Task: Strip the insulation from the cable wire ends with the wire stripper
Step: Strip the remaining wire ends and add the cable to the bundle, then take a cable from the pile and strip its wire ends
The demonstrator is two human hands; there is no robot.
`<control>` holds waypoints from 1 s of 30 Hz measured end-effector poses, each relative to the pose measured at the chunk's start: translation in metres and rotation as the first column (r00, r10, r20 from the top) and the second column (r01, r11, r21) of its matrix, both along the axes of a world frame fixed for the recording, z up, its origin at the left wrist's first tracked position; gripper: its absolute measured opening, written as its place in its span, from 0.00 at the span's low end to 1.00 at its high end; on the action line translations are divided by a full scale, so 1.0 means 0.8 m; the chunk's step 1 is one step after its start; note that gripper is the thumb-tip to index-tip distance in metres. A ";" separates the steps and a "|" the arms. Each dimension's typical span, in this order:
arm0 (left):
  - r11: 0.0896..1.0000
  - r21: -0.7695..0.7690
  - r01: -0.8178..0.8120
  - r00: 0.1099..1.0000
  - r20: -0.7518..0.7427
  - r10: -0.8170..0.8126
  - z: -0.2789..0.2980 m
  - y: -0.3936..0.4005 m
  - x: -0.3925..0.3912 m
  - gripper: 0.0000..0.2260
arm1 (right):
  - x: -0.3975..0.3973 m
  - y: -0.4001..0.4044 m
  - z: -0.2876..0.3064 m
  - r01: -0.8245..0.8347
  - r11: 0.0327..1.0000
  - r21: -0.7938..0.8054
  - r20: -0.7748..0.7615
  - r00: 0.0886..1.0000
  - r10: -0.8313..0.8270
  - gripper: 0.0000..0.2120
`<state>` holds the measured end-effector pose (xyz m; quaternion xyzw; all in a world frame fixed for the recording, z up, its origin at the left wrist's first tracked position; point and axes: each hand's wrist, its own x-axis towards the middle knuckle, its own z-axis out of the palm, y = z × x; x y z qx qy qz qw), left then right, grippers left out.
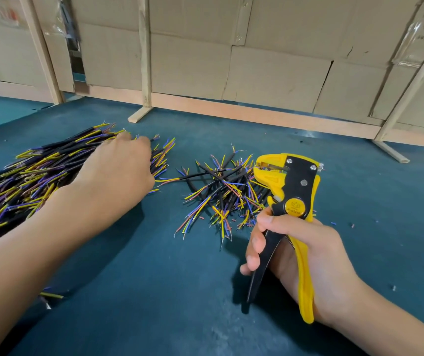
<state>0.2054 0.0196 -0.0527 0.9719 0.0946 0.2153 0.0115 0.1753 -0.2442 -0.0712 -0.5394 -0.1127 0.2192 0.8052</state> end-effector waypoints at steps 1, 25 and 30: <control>0.999 -0.003 0.036 0.999 0.038 -0.036 0.000 -0.004 0.001 0.03 | 0.000 0.000 0.000 0.002 1.000 -0.002 -0.001 1.000 -0.002 0.04; 0.954 0.297 0.035 0.991 -0.131 0.004 -0.030 -0.043 0.016 0.09 | 0.032 -0.015 -0.008 0.080 0.985 0.151 0.126 0.987 -0.100 0.05; 0.995 0.031 0.099 0.991 -0.090 -0.096 -0.027 -0.054 0.018 0.09 | 0.025 -0.015 -0.007 0.045 0.987 0.151 0.163 0.984 -0.070 0.03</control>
